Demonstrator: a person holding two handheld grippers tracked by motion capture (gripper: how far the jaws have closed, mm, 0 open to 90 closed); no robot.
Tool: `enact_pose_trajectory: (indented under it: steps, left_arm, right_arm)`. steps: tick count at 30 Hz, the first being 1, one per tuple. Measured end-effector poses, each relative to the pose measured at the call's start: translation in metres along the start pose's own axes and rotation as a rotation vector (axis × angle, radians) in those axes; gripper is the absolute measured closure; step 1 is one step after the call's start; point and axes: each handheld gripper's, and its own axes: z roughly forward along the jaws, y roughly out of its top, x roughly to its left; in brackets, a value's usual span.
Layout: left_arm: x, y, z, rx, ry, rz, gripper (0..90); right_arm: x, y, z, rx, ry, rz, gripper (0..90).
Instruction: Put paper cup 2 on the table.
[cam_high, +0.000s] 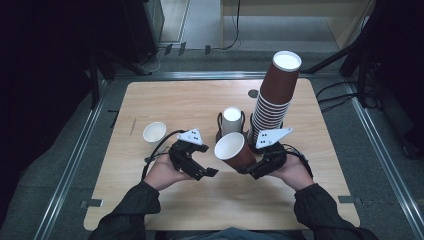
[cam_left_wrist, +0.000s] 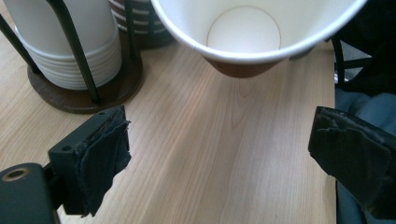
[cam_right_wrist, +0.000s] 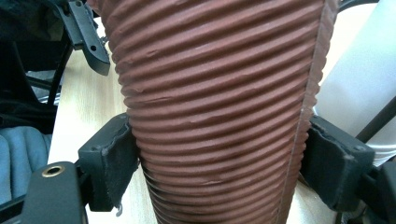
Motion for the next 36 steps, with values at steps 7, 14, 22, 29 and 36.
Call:
enact_pose_trajectory:
  steps: [7, 14, 22, 29, 36]
  left_arm:
    - [-0.004, 0.006, 0.000, -0.049, -0.014, 0.006, 3.0]
    - [-0.006, 0.009, 0.001, -0.077, -0.031, 0.002, 0.6]
    - [-0.012, 0.013, 0.008, -0.089, -0.033, 0.017, 0.7]
    - [-0.017, 0.014, 0.006, -0.116, -0.008, 0.044, 7.1]
    - [-0.019, 0.015, 0.003, -0.133, -0.001, 0.038, 11.6]
  right_arm:
    - [0.006, 0.000, 0.009, -0.008, 0.032, -0.004, 19.0]
    - [0.010, 0.000, 0.020, 0.004, 0.065, -0.010, 19.0]
    - [0.016, 0.001, 0.030, 0.010, 0.083, -0.013, 19.0]
    - [0.018, 0.001, 0.033, 0.013, 0.091, -0.021, 19.1]
    - [0.018, 0.002, 0.030, -0.008, 0.081, -0.033, 19.3]
